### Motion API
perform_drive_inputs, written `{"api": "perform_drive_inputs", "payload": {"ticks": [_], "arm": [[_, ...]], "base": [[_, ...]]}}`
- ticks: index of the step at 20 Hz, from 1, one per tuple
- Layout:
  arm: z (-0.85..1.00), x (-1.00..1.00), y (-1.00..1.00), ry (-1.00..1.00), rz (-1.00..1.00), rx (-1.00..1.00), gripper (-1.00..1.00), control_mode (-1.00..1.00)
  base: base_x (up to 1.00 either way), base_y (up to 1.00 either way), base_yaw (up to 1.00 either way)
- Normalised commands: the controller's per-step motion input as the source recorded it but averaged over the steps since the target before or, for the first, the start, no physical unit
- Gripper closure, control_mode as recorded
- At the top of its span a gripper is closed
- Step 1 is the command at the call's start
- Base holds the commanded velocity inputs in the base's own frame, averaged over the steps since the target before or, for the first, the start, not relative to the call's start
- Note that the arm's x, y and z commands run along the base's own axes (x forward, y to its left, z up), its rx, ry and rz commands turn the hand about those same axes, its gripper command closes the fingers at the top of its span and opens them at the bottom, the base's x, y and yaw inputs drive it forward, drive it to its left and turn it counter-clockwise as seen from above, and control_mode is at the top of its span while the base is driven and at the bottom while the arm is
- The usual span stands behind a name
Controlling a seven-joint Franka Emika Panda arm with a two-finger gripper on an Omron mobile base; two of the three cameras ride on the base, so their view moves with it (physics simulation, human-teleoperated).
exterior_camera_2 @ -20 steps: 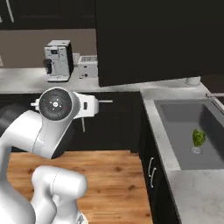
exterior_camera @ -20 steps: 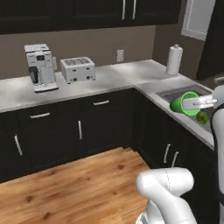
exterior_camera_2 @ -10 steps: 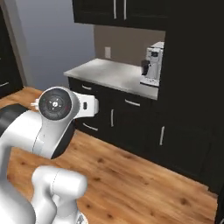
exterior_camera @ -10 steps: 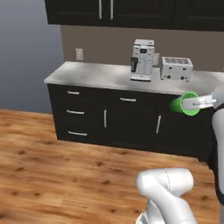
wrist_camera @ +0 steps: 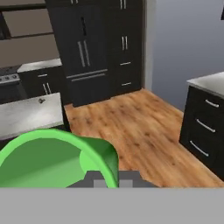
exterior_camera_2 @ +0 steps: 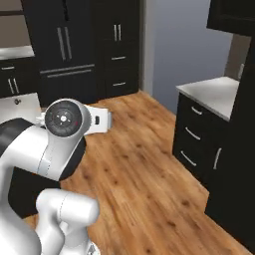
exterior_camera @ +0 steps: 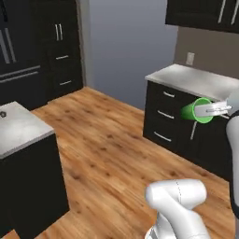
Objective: Open the cabinet directly in front. Then move the liquor and the cup to the dining counter with the jar on it.
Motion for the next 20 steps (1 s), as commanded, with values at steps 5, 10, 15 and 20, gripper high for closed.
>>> {"api": "perform_drive_inputs", "payload": {"ticks": [5,10,15,20], "arm": [[0.00,0.00,0.00,0.00,0.00,0.00,1.00,1.00],[0.00,0.00,0.00,0.00,0.00,0.00,1.00,1.00],[0.00,0.00,0.00,0.00,0.00,0.00,1.00,1.00],[0.00,0.00,0.00,0.00,0.00,0.00,1.00,1.00]], "base": [[0.03,0.22,0.81],[0.17,0.31,0.66],[0.00,0.08,0.15],[0.08,0.43,0.01]]}}
